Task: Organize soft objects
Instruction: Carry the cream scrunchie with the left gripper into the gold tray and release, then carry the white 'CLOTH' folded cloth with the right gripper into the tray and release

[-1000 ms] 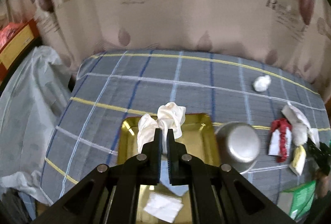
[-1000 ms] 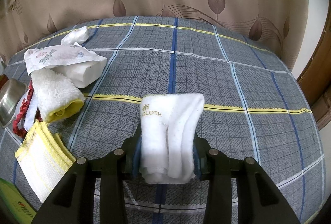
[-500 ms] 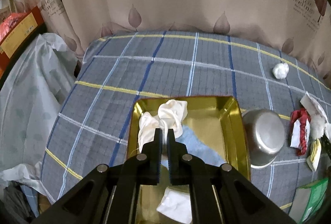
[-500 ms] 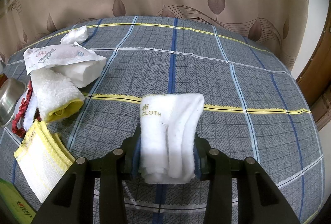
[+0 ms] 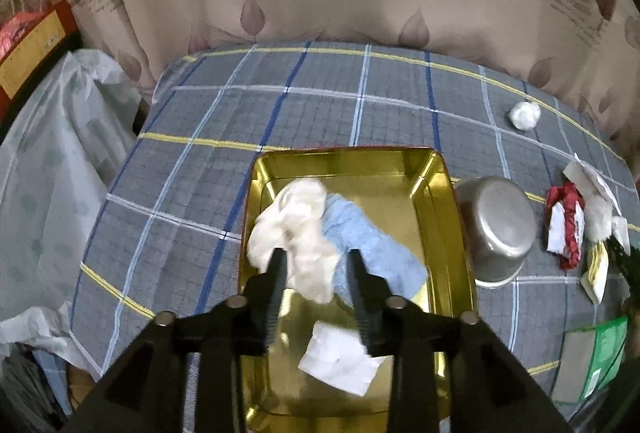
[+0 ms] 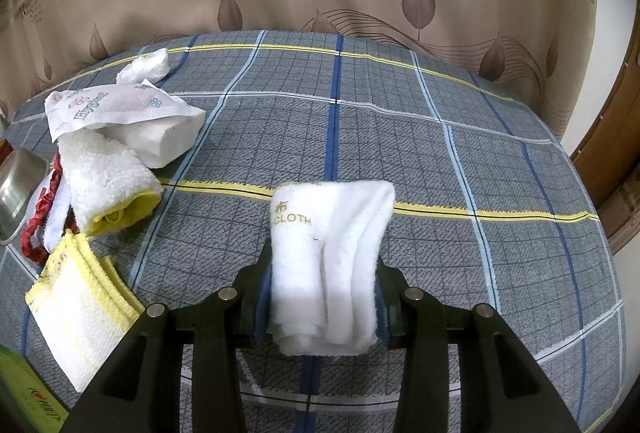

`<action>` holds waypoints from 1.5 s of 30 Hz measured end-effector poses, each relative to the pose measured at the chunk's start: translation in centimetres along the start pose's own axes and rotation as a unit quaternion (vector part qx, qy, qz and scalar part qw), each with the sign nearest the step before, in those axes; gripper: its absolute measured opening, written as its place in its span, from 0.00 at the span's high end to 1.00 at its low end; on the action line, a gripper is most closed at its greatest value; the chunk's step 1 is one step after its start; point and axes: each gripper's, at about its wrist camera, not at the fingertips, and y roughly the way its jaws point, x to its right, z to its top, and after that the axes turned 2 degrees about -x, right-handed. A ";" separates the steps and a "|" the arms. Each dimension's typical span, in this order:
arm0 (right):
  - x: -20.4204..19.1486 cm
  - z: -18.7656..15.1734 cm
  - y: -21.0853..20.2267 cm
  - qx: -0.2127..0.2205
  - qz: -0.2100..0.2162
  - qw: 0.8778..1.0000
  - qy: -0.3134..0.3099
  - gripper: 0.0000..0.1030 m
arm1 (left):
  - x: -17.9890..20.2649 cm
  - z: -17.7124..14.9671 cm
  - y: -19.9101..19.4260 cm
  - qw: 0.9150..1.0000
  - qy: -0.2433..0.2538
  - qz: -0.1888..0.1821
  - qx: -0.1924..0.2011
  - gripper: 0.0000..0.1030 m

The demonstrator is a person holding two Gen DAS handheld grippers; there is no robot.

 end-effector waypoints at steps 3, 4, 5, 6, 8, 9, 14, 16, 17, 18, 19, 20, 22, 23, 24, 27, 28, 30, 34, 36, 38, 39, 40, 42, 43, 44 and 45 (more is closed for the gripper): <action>0.0 0.0 0.0 0.000 0.001 1.000 0.000 0.62 | 0.0 -0.5 -0.7 1.000 0.002 0.003 0.011 0.64; 0.1 0.0 0.1 0.000 0.001 1.000 0.000 0.62 | 0.0 -0.6 -0.9 1.000 0.000 0.003 0.015 0.64; 0.1 0.0 0.0 0.000 0.001 1.000 0.000 0.62 | -0.1 -0.8 -1.1 1.000 -0.003 0.003 0.020 0.64; 0.2 0.0 0.1 0.000 0.002 1.000 0.001 0.62 | -0.2 -1.1 -1.4 1.000 -0.006 0.004 0.024 0.64; 0.0 0.0 0.0 0.000 0.001 1.000 0.000 0.62 | -0.3 -1.6 -1.7 0.999 -0.009 0.009 0.034 0.64; 0.1 0.0 0.1 0.000 0.001 1.000 0.000 0.62 | -0.4 -1.9 -1.9 0.999 -0.012 0.014 0.040 0.64; 0.3 0.0 0.1 -0.001 0.006 1.000 0.004 0.62 | -1.2 -2.9 -2.2 0.997 -0.028 0.033 0.064 0.64; 0.3 0.0 0.1 -0.001 0.009 1.000 0.006 0.62 | -1.5 -3.3 -2.1 0.997 -0.034 0.034 0.067 0.64; 0.4 0.0 0.1 -0.001 0.010 1.000 0.007 0.62 | -1.7 -3.5 -1.9 0.997 -0.037 0.037 0.065 0.64; 0.4 0.0 0.1 -0.001 0.011 1.000 0.008 0.62 | -1.9 -3.6 -1.8 0.996 -0.041 0.036 0.064 0.64; 0.4 0.0 0.1 -0.002 0.012 1.000 0.008 0.62 | -2.1 -3.8 -1.6 0.996 -0.045 0.033 0.064 0.64; 0.4 0.0 0.1 -0.002 0.014 1.000 0.009 0.62 | -2.3 -3.9 -1.5 0.996 -0.050 0.030 0.064 0.64; 0.5 0.0 0.0 -0.004 0.016 1.000 0.013 0.63 | -2.8 -4.3 -1.2 0.996 -0.062 0.026 0.061 0.64; 0.5 0.0 0.0 -0.005 0.016 1.000 0.013 0.63 | -3.0 -4.4 -1.0 0.996 -0.065 0.023 0.059 0.64; 0.5 0.0 0.0 -0.007 0.017 1.000 0.014 0.63 | -3.3 -4.5 -0.8 0.996 -0.070 0.020 0.057 0.64; 0.4 0.2 -0.1 -0.013 0.014 1.000 0.013 0.67 | -3.9 -4.8 -0.5 0.996 -0.076 0.013 0.051 0.64; 0.3 0.3 -0.2 -0.016 0.011 1.000 0.012 0.68 | -4.0 -4.9 -0.5 0.996 -0.076 0.011 0.051 0.64; 0.1 0.4 -0.6 -0.021 0.007 1.000 0.013 0.68 | -4.2 -5.1 -0.5 0.996 -0.076 0.010 0.052 0.64; -0.1 0.7 -1.8 -0.022 0.006 1.000 0.021 0.69 | -4.8 -5.6 -0.5 0.995 -0.083 0.012 0.060 0.64; -0.1 1.1 -2.8 -0.020 0.011 0.999 0.031 0.69 | -5.3 -5.9 -0.4 0.994 -0.089 0.015 0.061 0.64; -0.2 1.6 -4.2 -0.016 0.016 0.999 0.040 0.69 | -5.8 -6.1 -0.3 0.994 -0.093 0.020 0.060 0.63; -0.3 1.9 -4.8 -0.014 0.023 0.999 0.044 0.69 | -6.1 -6.2 -0.3 0.993 -0.098 0.022 0.061 0.63; -0.5 2.2 -5.6 -0.011 0.031 0.998 0.047 0.69 | -6.5 -6.3 -0.3 0.993 -0.103 0.021 0.062 0.63; -1.5 3.0 -7.4 -0.002 0.038 0.999 0.039 0.69 | -7.4 -6.7 -0.2 0.990 -0.121 0.020 0.063 0.63; -1.9 3.2 -8.0 0.001 0.040 0.999 0.034 0.69 | -7.6 -6.8 -0.2 0.990 -0.127 0.021 0.062 0.63; -2.7 3.5 -8.8 0.006 0.046 0.999 0.028 0.69 | -8.0 -6.9 -0.1 0.989 -0.132 0.021 0.060 0.63; -3.3 3.8 -9.4 0.010 0.050 0.998 0.022 0.69 | -8.2 -6.9 -0.1 0.989 -0.138 0.020 0.059 0.63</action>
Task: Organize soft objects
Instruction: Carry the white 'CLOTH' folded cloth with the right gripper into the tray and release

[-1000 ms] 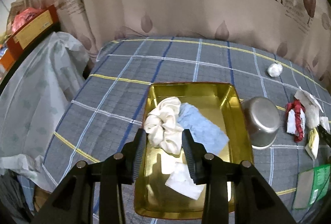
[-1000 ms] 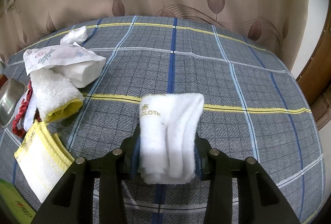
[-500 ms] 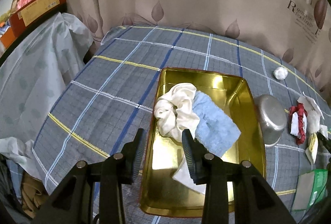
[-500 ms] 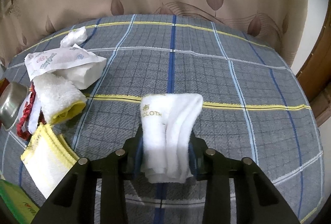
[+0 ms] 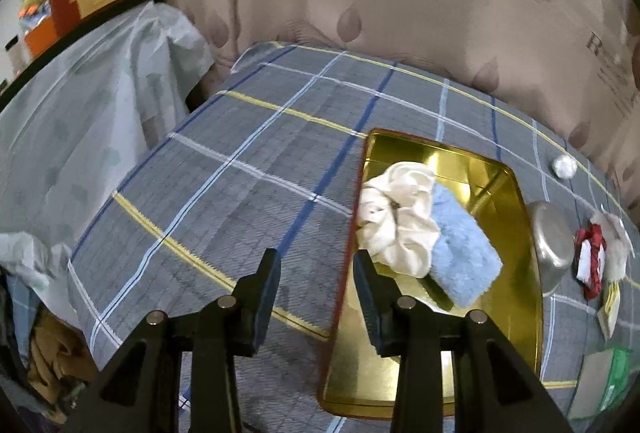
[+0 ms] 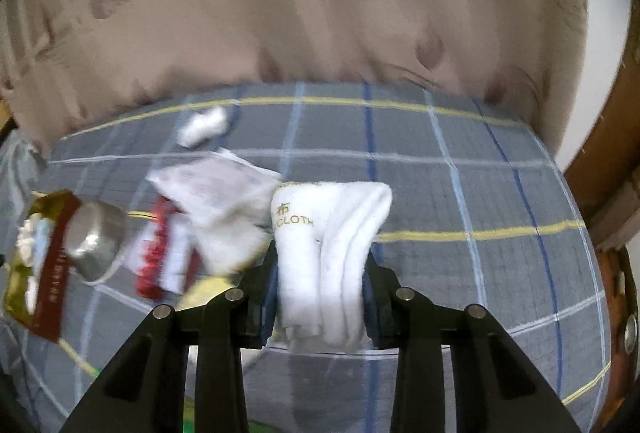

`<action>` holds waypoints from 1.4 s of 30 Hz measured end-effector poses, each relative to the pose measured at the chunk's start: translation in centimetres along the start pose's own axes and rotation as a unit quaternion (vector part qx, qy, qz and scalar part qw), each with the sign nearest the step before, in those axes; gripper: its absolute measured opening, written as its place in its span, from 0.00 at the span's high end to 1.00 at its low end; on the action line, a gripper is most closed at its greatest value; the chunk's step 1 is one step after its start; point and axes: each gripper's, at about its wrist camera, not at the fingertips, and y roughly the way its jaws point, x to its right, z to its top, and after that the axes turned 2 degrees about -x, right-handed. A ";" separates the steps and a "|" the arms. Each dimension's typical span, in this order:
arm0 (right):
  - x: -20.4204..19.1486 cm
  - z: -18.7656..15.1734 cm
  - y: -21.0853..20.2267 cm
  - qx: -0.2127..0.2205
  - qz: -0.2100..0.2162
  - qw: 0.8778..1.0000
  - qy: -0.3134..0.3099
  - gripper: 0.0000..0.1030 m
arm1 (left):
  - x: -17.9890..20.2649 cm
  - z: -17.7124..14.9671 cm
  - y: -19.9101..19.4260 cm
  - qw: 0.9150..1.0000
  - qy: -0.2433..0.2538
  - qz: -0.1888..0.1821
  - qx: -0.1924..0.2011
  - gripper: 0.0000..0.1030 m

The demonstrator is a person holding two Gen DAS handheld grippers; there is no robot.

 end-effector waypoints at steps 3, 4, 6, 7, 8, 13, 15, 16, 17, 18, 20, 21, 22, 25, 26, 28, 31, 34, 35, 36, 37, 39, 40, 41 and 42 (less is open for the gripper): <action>-3.1 0.8 -1.6 0.008 0.020 0.999 -0.027 0.69 | -0.7 0.0 0.0 1.000 -0.013 0.007 0.002 0.63; -3.9 0.9 -1.8 0.009 0.028 0.999 -0.033 0.69 | -0.9 0.0 -0.1 1.000 -0.015 0.008 0.003 0.63; -6.6 1.1 -2.3 0.011 0.044 0.997 -0.058 0.69 | -1.1 0.1 -0.1 1.000 -0.021 0.009 0.004 0.63; -7.6 1.0 -2.4 0.011 0.050 0.996 -0.067 0.69 | -1.3 0.1 -0.1 1.000 -0.024 0.008 0.004 0.63; -9.2 0.9 -2.5 0.009 0.062 0.995 -0.080 0.69 | -1.4 0.1 0.0 1.000 -0.027 0.006 0.005 0.63; -15.8 -0.3 -2.4 -0.005 0.114 0.984 -0.133 0.69 | -1.8 0.1 -0.2 0.999 -0.030 0.029 0.018 0.63; -18.3 -1.1 -2.3 -0.012 0.134 0.979 -0.154 0.69 | -2.1 0.0 -0.3 0.999 -0.036 0.032 0.020 0.63; -20.0 -1.5 -2.1 -0.017 0.147 0.975 -0.167 0.69 | -2.3 0.0 -0.4 0.999 -0.039 0.030 0.020 0.63; -21.0 -1.9 -2.1 -0.020 0.155 0.972 -0.175 0.69 | -2.5 0.1 -0.3 0.998 -0.044 0.029 0.020 0.62; -22.8 -2.5 -1.9 -0.026 0.169 0.967 -0.189 0.69 | -2.8 0.2 -0.3 0.998 -0.050 0.029 0.018 0.62; -25.0 -3.3 -1.9 -0.030 0.184 0.961 -0.206 0.69 | -3.3 0.2 -0.3 0.998 -0.060 0.028 0.016 0.62; -26.2 -3.6 -1.8 -0.033 0.193 0.957 -0.214 0.69 | -3.7 0.2 -0.2 0.997 -0.069 0.027 0.016 0.62; -27.6 -4.0 -1.6 -0.036 0.202 0.953 -0.223 0.69 | -3.9 0.2 -0.2 0.997 -0.073 0.026 0.014 0.62; -30.7 -4.9 -1.4 -0.037 0.216 0.944 -0.246 0.69 | -4.6 0.2 -0.1 0.996 -0.087 0.027 0.010 0.62; -31.4 -5.0 -1.4 -0.037 0.219 0.942 -0.252 0.69 | -4.8 0.3 0.0 0.996 -0.090 0.028 0.008 0.62; -32.8 -5.4 -1.1 -0.039 0.224 0.938 -0.263 0.69 | -5.1 0.3 0.0 0.995 -0.097 0.029 0.009 0.62; -34.6 -5.8 -0.4 -0.046 0.229 0.933 -0.274 0.68 | -5.5 0.3 0.0 0.994 -0.107 0.026 0.006 0.62; -36.0 -6.4 0.7 -0.062 0.233 0.930 -0.278 0.68 | -5.5 0.2 0.2 0.994 -0.106 0.028 -0.001 0.62; -36.3 -6.6 1.0 -0.067 0.233 0.929 -0.280 0.68 | -5.5 0.3 0.3 0.994 -0.105 0.028 -0.002 0.62; -36.7 -6.9 1.5 -0.072 0.231 0.928 -0.282 0.68 | -5.4 0.3 0.3 0.994 -0.105 0.028 -0.002 0.62; -37.0 -7.0 1.7 -0.075 0.231 0.928 -0.284 0.67 | -5.4 0.3 0.3 0.994 -0.104 0.027 -0.001 0.62; -37.5 -7.2 2.1 -0.078 0.229 0.927 -0.287 0.66 | -5.2 0.3 0.3 0.994 -0.102 0.026 0.003 0.62; -37.8 -7.2 2.3 -0.078 0.228 0.927 -0.287 0.65 | -5.1 0.3 0.2 0.995 -0.100 0.025 0.003 0.62; -37.9 -7.2 2.4 -0.079 0.228 0.927 -0.287 0.64 | -5.0 0.2 0.2 0.995 -0.098 0.024 0.003 0.62; -38.1 -7.2 2.6 -0.080 0.228 0.927 -0.287 0.63 | -4.9 0.2 0.3 0.995 -0.096 0.023 0.003 0.62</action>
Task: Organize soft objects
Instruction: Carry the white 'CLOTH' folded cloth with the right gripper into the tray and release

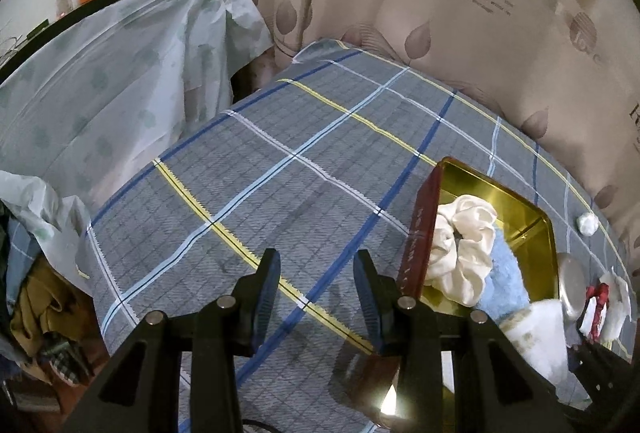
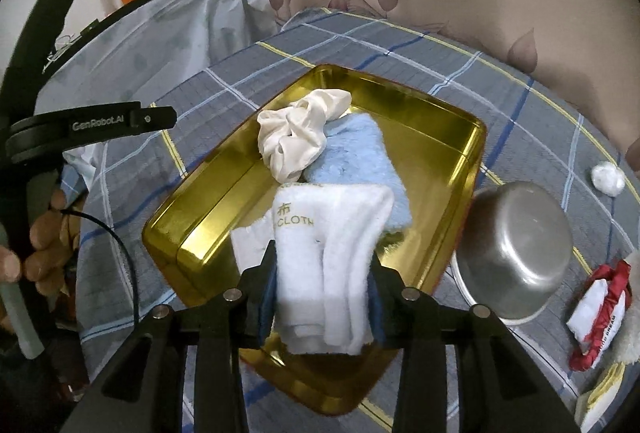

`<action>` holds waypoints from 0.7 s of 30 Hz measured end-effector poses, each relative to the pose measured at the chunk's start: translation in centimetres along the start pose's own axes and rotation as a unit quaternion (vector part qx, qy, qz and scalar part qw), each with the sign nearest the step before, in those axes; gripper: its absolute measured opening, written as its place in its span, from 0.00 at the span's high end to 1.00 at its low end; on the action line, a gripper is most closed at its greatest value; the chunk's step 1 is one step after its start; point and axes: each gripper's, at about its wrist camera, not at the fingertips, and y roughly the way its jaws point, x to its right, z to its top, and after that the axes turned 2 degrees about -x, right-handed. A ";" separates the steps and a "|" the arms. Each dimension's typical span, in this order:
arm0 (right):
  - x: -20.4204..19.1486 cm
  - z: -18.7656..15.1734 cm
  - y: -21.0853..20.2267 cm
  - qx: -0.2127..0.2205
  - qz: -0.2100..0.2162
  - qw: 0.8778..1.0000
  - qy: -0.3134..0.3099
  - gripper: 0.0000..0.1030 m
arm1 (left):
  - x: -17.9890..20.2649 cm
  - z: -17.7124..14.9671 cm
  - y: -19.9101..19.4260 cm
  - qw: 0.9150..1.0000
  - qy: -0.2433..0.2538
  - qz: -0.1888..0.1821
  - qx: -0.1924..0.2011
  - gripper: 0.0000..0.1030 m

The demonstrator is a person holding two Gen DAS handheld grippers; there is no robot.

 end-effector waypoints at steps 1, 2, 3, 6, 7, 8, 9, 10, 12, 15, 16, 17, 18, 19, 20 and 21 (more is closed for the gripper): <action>0.0 0.1 0.1 0.000 -0.002 1.000 0.001 0.63 | 0.1 0.0 0.0 1.000 0.002 0.000 0.000 0.62; 0.0 0.1 0.2 -0.001 -0.002 1.000 0.001 0.63 | 0.2 -0.1 0.0 1.000 0.004 0.000 0.000 0.62; -0.1 0.2 0.3 -0.001 -0.003 1.000 0.002 0.62 | 0.2 -0.1 0.0 1.000 0.006 0.000 0.000 0.62; 0.1 0.2 0.4 -0.001 -0.002 1.000 0.007 0.49 | 0.4 -0.1 -0.2 1.000 0.007 -0.003 0.003 0.62; 0.1 0.2 0.3 0.001 -0.001 1.000 0.008 0.42 | 0.4 -0.1 -0.2 1.000 0.007 -0.004 0.004 0.62; 0.1 0.2 0.2 0.004 -0.003 1.000 0.009 0.39 | 0.4 -0.1 -0.3 1.000 0.007 -0.005 0.006 0.62; 0.1 0.2 0.1 0.007 -0.005 1.000 0.009 0.37 | 0.5 -0.1 -0.4 1.000 0.008 -0.007 0.007 0.62; 0.2 0.2 -0.2 0.013 -0.004 1.000 0.010 0.37 | 0.5 -0.1 -0.4 1.000 0.010 -0.008 0.007 0.62; 0.4 0.1 -0.8 0.017 -0.006 1.000 0.015 0.37 | 0.6 -0.1 -0.4 1.000 0.011 -0.007 0.006 0.62; 1.4 -0.4 -2.6 0.027 -0.006 0.999 0.025 0.34 | 0.7 -0.1 -0.5 1.000 0.014 -0.006 0.008 0.62; 1.7 -0.6 -3.2 0.028 -0.009 0.999 0.029 0.33 | 0.7 -0.2 -0.4 1.000 0.015 -0.006 0.008 0.62; 2.3 -1.0 -3.9 0.031 -0.011 0.999 0.034 0.33 | 0.8 -0.2 -0.4 1.000 0.017 -0.006 0.007 0.62; 3.0 -1.4 -4.7 0.035 -0.014 0.999 0.039 0.33 | 0.9 -0.2 -0.3 1.000 0.018 -0.005 0.005 0.62; 4.0 -2.0 -5.7 0.037 -0.022 0.998 0.045 0.33 | 0.9 -0.3 -0.4 1.000 0.018 -0.005 0.006 0.62; 5.0 -2.6 -6.6 0.037 -0.032 0.997 0.052 0.33 | 1.0 -0.3 -0.4 1.000 0.019 -0.004 0.006 0.62; 6.0 -3.2 -7.5 0.038 -0.042 0.997 0.059 0.33 | 1.1 -0.3 -0.4 1.000 0.021 -0.003 0.007 0.62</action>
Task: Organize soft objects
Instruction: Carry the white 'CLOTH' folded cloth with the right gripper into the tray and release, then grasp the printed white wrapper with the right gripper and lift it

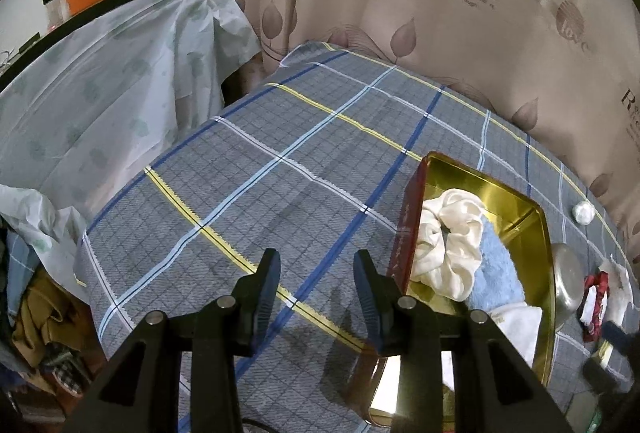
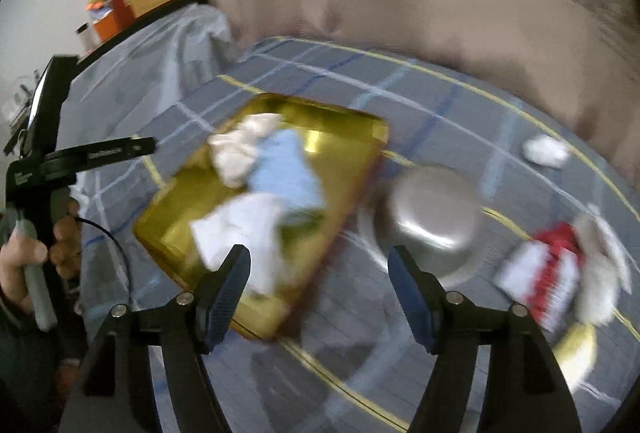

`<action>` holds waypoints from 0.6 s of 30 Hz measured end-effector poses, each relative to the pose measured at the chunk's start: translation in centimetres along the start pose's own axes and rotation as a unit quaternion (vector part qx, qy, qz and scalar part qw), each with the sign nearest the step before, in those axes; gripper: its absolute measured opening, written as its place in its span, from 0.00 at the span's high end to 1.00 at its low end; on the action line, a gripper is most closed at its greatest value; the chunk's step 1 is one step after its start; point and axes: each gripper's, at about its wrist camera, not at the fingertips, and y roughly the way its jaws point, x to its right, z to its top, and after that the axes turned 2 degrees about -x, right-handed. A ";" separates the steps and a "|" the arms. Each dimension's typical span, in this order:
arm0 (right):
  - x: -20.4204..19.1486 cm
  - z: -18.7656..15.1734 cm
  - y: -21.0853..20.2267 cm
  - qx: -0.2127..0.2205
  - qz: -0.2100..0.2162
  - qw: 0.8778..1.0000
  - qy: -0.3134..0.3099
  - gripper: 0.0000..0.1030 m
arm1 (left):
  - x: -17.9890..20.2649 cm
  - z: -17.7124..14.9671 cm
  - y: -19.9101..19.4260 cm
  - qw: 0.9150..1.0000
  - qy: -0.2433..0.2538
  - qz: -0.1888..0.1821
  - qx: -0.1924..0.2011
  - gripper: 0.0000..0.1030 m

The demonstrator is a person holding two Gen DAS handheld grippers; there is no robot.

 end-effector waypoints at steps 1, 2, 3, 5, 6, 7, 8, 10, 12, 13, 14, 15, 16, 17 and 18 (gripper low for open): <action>1.0 -0.3 -0.8 0.001 -0.009 1.000 0.006 0.33 | 0.1 0.0 0.0 1.000 0.002 0.001 0.001 0.62; 2.3 -0.7 -1.6 0.000 -0.020 1.000 0.014 0.33 | 0.2 -0.1 0.0 1.000 0.004 0.002 0.002 0.62; 3.9 -1.2 -2.5 0.001 -0.037 0.999 0.022 0.33 | 0.3 -0.1 0.0 1.000 0.008 0.006 0.002 0.62; 6.7 -1.8 -4.0 0.004 -0.065 0.997 0.036 0.33 | 0.5 -0.2 0.0 1.000 0.012 0.007 0.002 0.62; 8.1 -2.2 -4.7 0.004 -0.077 0.996 0.045 0.33 | 0.6 -0.2 0.0 1.000 0.015 0.008 0.001 0.62; 9.7 -2.5 -5.4 0.005 -0.090 0.994 0.056 0.33 | 0.7 -0.3 0.1 1.000 0.017 0.009 0.001 0.62; 11.5 -2.9 -6.2 0.006 -0.106 0.992 0.071 0.33 | 0.8 -0.4 0.1 1.000 0.019 0.010 0.001 0.62; 14.4 -3.6 -7.2 0.010 -0.120 0.988 0.093 0.33 | 1.0 -0.4 0.1 1.000 0.025 0.009 -0.001 0.62; 16.6 -3.9 -7.6 0.012 -0.130 0.985 0.109 0.33 | 1.2 -0.5 0.1 1.000 0.027 0.006 -0.001 0.62; 18.0 -3.9 -7.5 0.010 -0.137 0.983 0.118 0.33 | 1.3 -0.5 0.1 1.000 0.029 0.008 -0.001 0.62; 19.0 -3.9 -7.3 0.008 -0.141 0.982 0.124 0.33 | 1.5 -0.5 0.1 0.999 0.033 0.008 0.000 0.62; 19.9 -3.8 -7.0 0.005 -0.142 0.981 0.131 0.33 | 1.6 -0.5 0.1 0.999 0.035 0.008 0.001 0.62; 20.5 -3.8 -6.7 0.003 -0.142 0.980 0.137 0.33 | 1.7 -0.5 0.1 0.999 0.039 0.010 0.002 0.62; 21.2 -3.5 -6.3 0.001 -0.142 0.980 0.141 0.33 | 1.8 -0.6 0.1 0.999 0.041 0.012 0.003 0.62; 21.6 -3.2 -5.9 0.002 -0.139 0.980 0.143 0.33 | 1.9 -0.7 0.1 0.999 0.046 0.014 0.004 0.62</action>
